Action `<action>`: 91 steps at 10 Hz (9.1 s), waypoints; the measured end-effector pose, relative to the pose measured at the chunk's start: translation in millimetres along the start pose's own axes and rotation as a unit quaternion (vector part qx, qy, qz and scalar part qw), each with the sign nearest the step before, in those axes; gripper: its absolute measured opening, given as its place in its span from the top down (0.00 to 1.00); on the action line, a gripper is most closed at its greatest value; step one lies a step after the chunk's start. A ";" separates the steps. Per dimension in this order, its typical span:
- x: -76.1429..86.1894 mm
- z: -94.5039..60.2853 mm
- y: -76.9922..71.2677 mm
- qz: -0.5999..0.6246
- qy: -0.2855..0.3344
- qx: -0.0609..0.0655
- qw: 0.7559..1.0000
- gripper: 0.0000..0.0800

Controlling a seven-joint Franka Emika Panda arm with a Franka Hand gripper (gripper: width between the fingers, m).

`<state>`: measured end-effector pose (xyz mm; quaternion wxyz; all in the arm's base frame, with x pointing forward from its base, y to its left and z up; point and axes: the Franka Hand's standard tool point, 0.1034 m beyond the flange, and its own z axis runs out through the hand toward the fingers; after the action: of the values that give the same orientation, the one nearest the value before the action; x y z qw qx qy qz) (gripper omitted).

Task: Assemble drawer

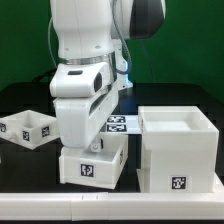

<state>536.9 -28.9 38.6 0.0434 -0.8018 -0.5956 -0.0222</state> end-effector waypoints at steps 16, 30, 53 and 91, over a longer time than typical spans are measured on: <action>4.2 14.7 10.2 -0.116 -0.010 -0.021 0.993 0.95; 25.6 26.2 4.8 -0.115 -0.018 -0.033 0.993 0.95; 21.2 24.0 3.9 -0.121 -0.018 -0.029 0.992 0.95; 47.3 25.8 -9.8 -0.148 -0.029 0.000 0.988 0.95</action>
Offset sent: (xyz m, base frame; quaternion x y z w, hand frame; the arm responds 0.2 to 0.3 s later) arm 0.0421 0.0115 0.0057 -0.0689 -0.0209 -0.1587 0.9847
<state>540.8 21.5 17.5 0.0219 -0.7049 -0.7090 -0.0050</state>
